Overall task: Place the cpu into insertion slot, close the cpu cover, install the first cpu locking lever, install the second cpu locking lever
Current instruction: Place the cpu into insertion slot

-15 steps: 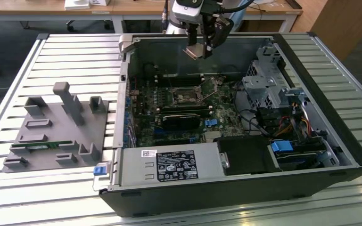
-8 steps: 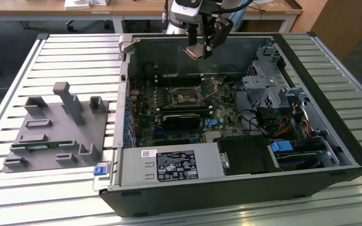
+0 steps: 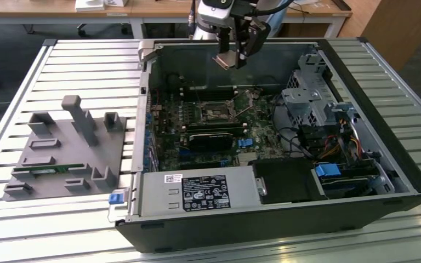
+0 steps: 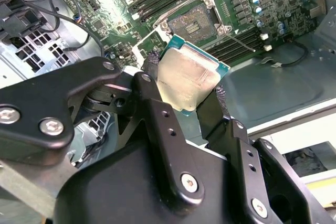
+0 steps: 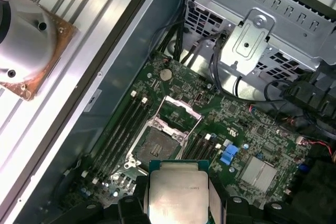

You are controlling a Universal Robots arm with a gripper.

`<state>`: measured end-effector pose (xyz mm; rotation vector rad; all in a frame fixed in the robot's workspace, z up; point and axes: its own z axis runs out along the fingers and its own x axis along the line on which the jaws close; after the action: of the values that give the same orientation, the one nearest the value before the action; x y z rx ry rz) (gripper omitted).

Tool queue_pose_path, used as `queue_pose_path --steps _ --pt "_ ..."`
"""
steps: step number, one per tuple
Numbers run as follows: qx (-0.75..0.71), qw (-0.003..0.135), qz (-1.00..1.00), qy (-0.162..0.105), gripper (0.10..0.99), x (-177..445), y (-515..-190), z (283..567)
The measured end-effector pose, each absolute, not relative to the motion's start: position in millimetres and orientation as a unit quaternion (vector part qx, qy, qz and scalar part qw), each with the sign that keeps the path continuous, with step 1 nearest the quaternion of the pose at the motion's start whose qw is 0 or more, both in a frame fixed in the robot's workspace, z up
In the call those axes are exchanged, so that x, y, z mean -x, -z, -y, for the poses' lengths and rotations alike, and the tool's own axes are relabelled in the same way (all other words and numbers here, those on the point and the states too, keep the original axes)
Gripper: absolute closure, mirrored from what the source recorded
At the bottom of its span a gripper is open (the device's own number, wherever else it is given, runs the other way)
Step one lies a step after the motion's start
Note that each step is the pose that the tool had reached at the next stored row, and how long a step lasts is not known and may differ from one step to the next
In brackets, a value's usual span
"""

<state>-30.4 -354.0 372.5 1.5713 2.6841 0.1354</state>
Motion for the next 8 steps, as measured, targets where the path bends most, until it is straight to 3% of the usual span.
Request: queue_pose_path --steps 8 --pt "-0.513 0.015 -0.857 -0.043 0.545 30.6 -372.3 354.0"
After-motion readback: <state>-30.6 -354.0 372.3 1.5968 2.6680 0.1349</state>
